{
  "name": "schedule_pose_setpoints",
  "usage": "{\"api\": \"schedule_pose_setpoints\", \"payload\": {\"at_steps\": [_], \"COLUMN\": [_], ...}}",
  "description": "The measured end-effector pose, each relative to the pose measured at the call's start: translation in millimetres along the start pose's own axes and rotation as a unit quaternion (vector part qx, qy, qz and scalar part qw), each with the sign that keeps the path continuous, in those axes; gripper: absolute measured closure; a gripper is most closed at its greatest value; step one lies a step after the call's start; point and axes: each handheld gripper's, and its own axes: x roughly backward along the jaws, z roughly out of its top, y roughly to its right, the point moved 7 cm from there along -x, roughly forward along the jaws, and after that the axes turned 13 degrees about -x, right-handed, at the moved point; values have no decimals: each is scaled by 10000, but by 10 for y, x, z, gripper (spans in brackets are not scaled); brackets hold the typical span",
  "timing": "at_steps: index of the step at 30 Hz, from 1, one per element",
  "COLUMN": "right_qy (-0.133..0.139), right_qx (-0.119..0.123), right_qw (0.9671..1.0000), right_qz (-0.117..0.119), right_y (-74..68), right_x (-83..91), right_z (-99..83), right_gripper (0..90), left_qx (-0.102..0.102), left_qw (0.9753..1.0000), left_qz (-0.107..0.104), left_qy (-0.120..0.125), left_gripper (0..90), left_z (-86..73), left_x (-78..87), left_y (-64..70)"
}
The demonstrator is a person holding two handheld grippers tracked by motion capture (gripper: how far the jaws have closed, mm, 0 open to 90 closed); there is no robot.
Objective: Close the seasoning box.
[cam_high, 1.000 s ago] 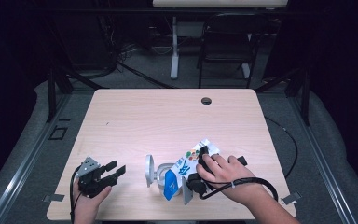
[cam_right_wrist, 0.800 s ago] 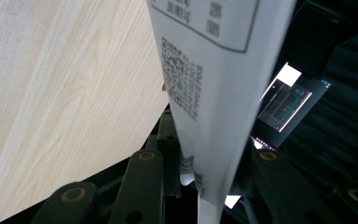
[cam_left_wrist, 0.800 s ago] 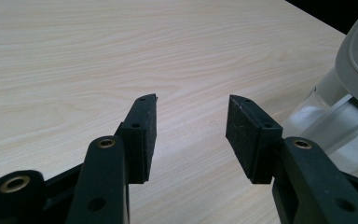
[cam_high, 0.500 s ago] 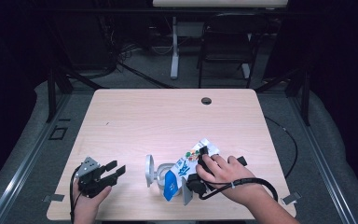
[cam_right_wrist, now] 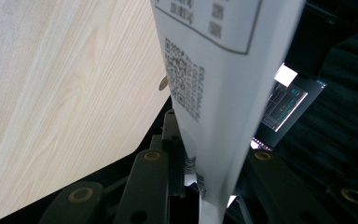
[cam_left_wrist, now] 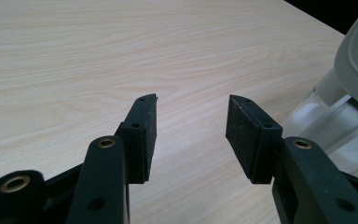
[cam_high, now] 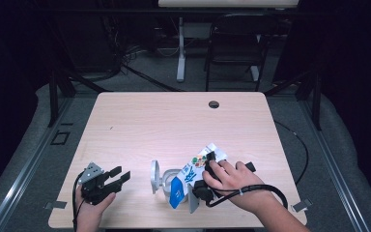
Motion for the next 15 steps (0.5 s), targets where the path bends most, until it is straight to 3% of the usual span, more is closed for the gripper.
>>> {"api": "schedule_pose_setpoints", "payload": {"at_steps": [15], "right_qy": [-1], "right_qx": [117], "right_qw": [9999], "right_qz": [-71], "right_y": [23], "right_x": [14], "right_z": [6], "right_gripper": [794], "left_qx": [2], "left_qw": [10000], "left_qz": [0], "left_qy": [-1], "left_gripper": [536], "left_z": [-2], "left_x": [-2], "left_y": [-3]}}
